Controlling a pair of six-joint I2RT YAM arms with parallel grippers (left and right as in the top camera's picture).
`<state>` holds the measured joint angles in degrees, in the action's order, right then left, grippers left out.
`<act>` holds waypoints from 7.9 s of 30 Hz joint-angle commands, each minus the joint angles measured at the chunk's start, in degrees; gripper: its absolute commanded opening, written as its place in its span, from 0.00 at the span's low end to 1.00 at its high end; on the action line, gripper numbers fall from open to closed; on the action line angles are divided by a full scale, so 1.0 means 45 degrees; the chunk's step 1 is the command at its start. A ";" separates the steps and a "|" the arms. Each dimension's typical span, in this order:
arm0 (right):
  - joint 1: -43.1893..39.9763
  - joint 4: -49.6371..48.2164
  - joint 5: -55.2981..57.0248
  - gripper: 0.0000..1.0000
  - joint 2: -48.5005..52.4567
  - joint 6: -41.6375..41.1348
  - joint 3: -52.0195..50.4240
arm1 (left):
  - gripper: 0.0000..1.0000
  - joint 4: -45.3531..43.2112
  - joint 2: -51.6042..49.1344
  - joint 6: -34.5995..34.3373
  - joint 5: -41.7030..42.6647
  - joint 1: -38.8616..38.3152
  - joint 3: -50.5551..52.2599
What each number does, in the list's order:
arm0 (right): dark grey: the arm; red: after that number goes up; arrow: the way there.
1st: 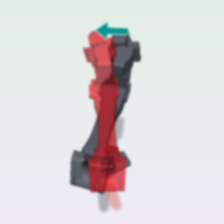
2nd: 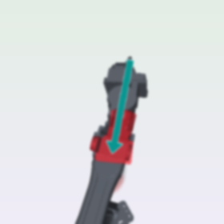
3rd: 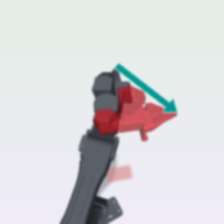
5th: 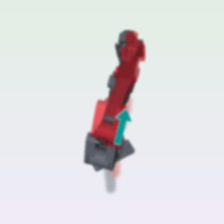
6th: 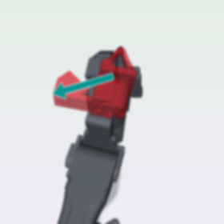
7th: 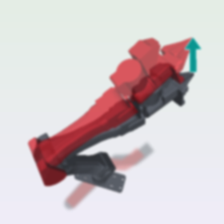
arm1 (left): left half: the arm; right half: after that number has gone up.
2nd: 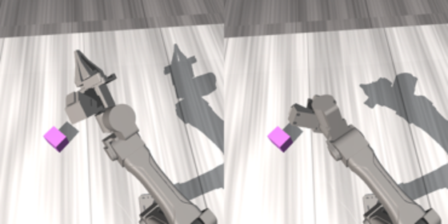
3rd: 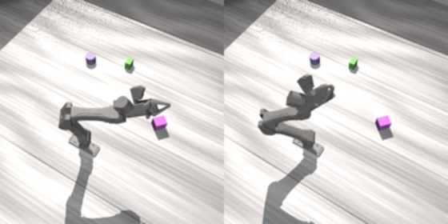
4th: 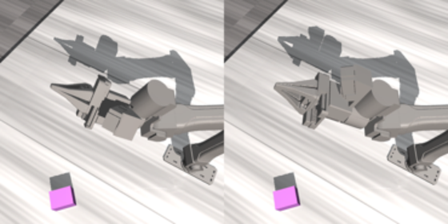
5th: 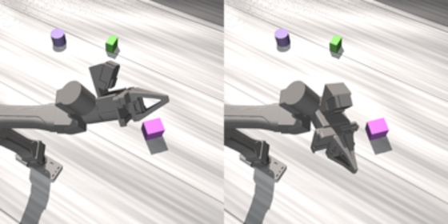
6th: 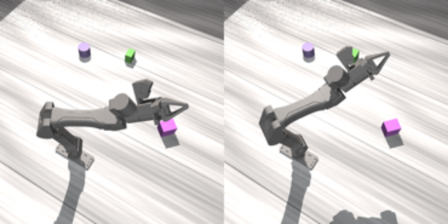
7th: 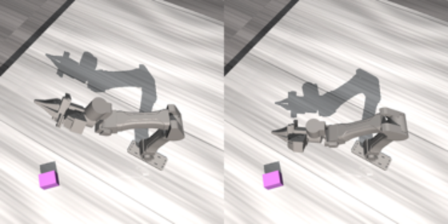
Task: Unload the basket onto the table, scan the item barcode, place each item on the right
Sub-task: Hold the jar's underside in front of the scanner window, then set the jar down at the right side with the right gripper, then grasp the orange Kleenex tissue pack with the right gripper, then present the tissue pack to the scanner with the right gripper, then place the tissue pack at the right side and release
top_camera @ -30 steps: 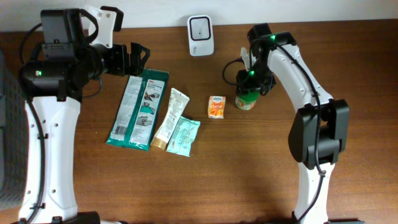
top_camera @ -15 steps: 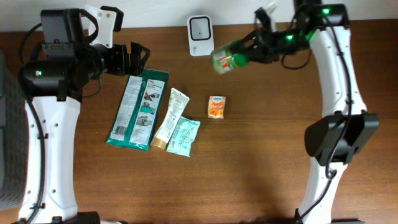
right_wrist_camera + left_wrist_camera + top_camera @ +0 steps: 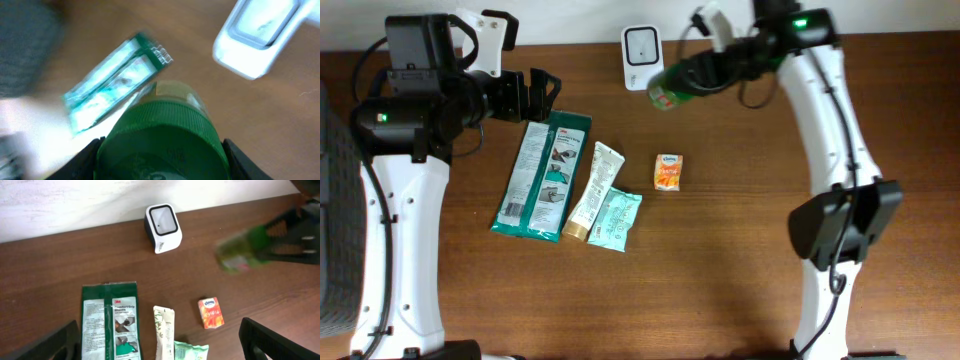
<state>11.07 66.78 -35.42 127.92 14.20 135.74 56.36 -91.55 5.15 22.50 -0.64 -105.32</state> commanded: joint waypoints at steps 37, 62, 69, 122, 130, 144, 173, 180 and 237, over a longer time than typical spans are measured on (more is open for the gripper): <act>0.2487 -1.0982 0.9296 0.43 0.3128 1.0632 -0.0044 | 0.99 -0.0015 0.0087 0.0257 0.0092 -0.0010 -0.0131; -0.3599 0.0753 0.5955 0.37 -0.0160 0.0729 -0.5280 | 0.99 -0.0015 0.0087 0.0257 0.0092 -0.0010 -0.0131; -0.4109 0.0636 0.5945 0.90 -0.0160 0.0622 -0.5600 | 0.99 -0.0015 0.0087 0.0257 0.0092 -0.0010 -0.0131; 0.0078 -0.4031 -0.6853 0.04 -0.1321 -0.3784 -1.0302 | 0.99 -0.0015 0.0087 0.0257 0.0097 -0.0010 -0.0131; -0.1802 -0.4027 -1.1536 0.04 -0.2404 -0.1919 -1.0282 | 0.99 -0.0015 0.0087 0.0257 0.0097 -0.0010 -0.0131; -0.1812 -0.3891 -1.1341 0.04 -0.6703 -0.2414 -1.0282 | 0.99 -0.0015 0.0087 0.0257 0.0092 -0.0010 -0.0131; 0.3701 -0.9491 1.5936 0.04 0.4221 0.5260 0.1122 | 0.99 -0.0015 0.0087 0.0257 0.0092 -0.0010 -0.0131; 0.3871 -1.0525 1.6198 0.04 0.5591 0.7509 0.1122 | 0.99 -0.0015 0.0087 0.0257 0.0092 -0.0010 -0.0131; 0.0622 0.3322 0.2249 0.75 -0.0049 -0.1205 -0.3211 | 0.99 -0.0015 0.0087 0.0257 0.0087 -0.0010 -0.0131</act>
<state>10.59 84.86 -15.42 128.01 3.11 120.11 56.38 -91.55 5.15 22.50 -0.64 -105.32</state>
